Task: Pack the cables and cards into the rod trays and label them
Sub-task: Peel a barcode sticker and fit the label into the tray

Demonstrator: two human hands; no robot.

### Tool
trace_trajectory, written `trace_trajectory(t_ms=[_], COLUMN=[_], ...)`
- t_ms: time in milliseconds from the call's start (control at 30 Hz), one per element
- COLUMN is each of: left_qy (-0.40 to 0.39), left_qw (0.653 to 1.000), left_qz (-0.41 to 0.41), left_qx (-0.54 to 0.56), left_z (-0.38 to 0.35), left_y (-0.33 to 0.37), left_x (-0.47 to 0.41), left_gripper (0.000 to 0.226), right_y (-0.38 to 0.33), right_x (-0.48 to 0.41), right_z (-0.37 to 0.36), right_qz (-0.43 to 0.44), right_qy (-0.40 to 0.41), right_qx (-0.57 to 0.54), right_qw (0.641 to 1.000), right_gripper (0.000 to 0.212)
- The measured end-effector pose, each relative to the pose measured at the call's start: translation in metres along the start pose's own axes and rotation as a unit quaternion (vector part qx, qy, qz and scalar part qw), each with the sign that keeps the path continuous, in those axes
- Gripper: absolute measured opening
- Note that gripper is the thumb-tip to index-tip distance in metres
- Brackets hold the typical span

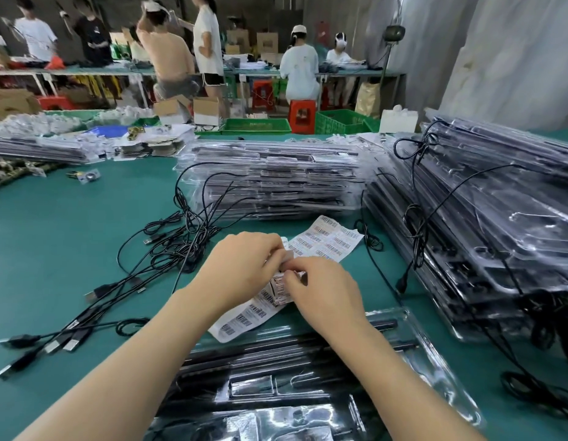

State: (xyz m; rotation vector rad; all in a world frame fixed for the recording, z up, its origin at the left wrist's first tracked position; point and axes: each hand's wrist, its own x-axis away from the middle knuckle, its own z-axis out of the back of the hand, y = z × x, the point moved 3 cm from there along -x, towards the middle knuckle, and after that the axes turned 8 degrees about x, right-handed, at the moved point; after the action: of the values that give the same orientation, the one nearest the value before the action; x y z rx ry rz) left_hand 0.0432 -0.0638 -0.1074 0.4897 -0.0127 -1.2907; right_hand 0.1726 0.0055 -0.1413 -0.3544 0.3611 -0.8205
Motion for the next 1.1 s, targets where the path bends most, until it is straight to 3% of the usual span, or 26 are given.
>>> trace_trajectory(t_ms=[167,533,667,833,933,1033,1100], left_qy=[0.067,0.186,0.209,0.199,0.185,0.18,0.172], left_qw=[0.997,0.967,0.941,0.899,0.887,0.864,0.848], left_qz=[-0.034,-0.052,0.002,0.076,0.107,0.117,0.125], left_qx=[-0.02,0.165,0.266,0.383,0.41,0.456,0.486], left_z=[0.005,0.027,0.04,0.054,0.059,0.062,0.06], left_y=[0.011,0.023,0.021,0.005,-0.001,0.004,0.01], left_x=[0.016,0.068,0.084,0.12,0.143,0.165,0.177], left_gripper=[0.035,0.022,0.022,0.026,0.028,0.022,0.021], right_y=[-0.001,0.003,0.001,-0.004,-0.021,-0.052,-0.065], right_x=[0.003,-0.001,-0.003,0.011,0.047,0.101,0.125], right_z=[0.002,0.002,0.008,0.032,0.056,0.062,0.054], right_qz=[0.014,-0.018,0.004,0.063,0.115,0.167,0.16], right_qy=[0.006,-0.054,-0.07,-0.02,-0.005,-0.069,-0.085], right_qx=[0.031,-0.049,-0.034,0.007,-0.109,-0.221,-0.252], right_qw=[0.999,0.997,0.997,0.998,0.987,0.958,0.951], right_gripper=[0.022,0.022,0.035,0.024,0.021,0.028,0.015])
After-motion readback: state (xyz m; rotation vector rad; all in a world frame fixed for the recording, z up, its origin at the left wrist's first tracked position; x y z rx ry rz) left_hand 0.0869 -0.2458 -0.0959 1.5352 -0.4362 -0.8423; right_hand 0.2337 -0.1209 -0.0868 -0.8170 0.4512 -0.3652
